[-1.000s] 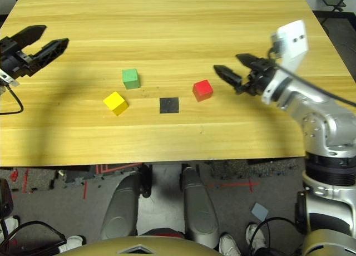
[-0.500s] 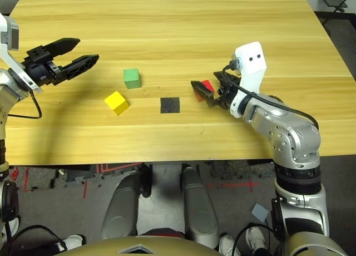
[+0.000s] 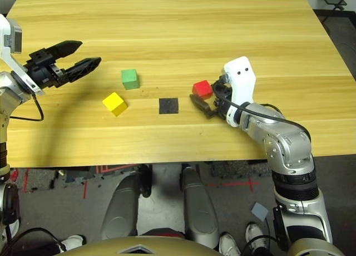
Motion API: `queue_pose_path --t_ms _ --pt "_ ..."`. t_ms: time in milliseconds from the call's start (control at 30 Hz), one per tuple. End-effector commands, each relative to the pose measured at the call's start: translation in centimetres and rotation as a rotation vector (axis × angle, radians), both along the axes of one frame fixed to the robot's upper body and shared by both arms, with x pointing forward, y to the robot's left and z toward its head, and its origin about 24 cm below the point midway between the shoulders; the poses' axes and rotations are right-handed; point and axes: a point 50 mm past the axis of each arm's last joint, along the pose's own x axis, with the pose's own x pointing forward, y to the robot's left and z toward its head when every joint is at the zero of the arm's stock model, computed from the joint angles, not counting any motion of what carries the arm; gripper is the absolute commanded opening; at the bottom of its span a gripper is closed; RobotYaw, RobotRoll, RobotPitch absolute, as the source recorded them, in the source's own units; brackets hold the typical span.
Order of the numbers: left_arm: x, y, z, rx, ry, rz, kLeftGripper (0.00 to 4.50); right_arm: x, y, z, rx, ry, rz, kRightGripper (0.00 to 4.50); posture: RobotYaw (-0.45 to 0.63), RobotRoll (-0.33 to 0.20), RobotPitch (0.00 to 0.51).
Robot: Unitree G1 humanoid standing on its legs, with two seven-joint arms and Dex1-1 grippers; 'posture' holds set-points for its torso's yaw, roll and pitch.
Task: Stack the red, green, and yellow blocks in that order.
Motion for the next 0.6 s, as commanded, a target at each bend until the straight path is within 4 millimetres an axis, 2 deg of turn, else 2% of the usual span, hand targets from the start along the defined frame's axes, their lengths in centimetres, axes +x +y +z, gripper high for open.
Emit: queue_pose_path --t_ms 33,67,167,333,467,533,600 --pt "-1.4 -0.9 -1.0 0.047 0.048 -0.162 4.44 0.3 0.2 -0.3 -0.014 -0.004 -0.007 4.50 -0.03 -0.181 0.327" --pt "-1.7 -0.9 -1.3 0.057 0.064 -0.187 4.44 0.4 0.2 -0.2 -0.017 -0.009 -0.010 4.50 -0.03 -0.181 0.327" --pt "-2.5 -0.9 -1.6 0.070 0.068 -0.284 4.50 0.6 0.4 -0.1 -0.028 -0.025 0.001 3.91 -0.03 -0.184 0.327" --pt "-2.5 -0.3 -1.5 0.085 0.070 -0.304 4.50 0.8 0.4 0.1 -0.052 -0.032 0.033 2.09 -0.04 -0.187 0.327" --pt "-2.5 0.0 -1.2 0.109 0.070 -0.329 4.50 0.9 0.3 0.5 -0.048 -0.016 0.118 2.09 -0.04 -0.186 0.323" --pt "-2.6 0.1 -0.9 0.125 0.074 -0.359 4.50 1.1 0.2 1.6 -0.028 -0.009 0.215 2.09 -0.04 -0.188 0.316" --pt "-2.6 0.2 -0.7 0.139 0.080 -0.388 4.50 1.2 -0.1 3.2 -0.060 -0.027 0.424 2.09 -0.05 -0.190 0.308"
